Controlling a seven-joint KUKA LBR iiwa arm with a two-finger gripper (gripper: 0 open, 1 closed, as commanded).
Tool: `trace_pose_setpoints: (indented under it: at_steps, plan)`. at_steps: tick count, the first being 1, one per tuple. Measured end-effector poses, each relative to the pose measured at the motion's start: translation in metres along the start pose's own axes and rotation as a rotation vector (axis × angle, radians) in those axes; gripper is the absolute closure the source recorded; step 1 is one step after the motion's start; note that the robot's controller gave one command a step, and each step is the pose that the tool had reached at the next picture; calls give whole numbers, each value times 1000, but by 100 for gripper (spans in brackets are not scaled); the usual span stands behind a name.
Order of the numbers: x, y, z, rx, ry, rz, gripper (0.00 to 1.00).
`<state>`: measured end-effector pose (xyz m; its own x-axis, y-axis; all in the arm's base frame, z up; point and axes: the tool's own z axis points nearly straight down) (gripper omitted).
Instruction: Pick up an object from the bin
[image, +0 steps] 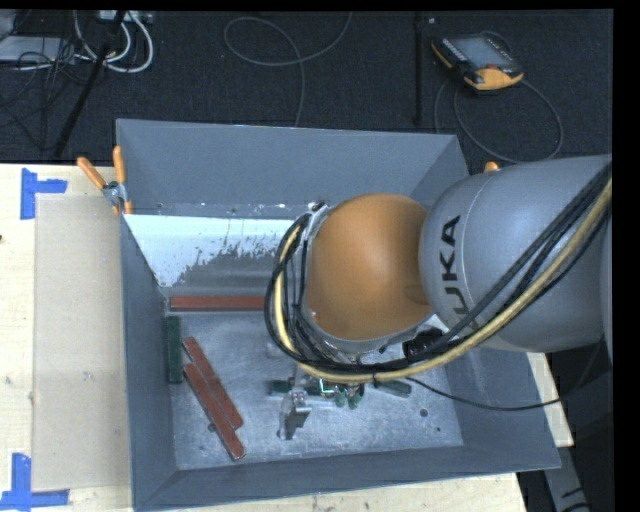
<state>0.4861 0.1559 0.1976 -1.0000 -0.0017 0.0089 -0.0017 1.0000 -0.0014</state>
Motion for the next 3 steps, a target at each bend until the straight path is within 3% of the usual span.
trace_pose_setpoints:
  at_steps: [1,2,3]
  plan:
    - [-2,-1,-3,-1,-6,3,0]
    - [-19,-29,61,-3,-11,87,0]
    - [-53,-67,128,-4,-6,128,0]
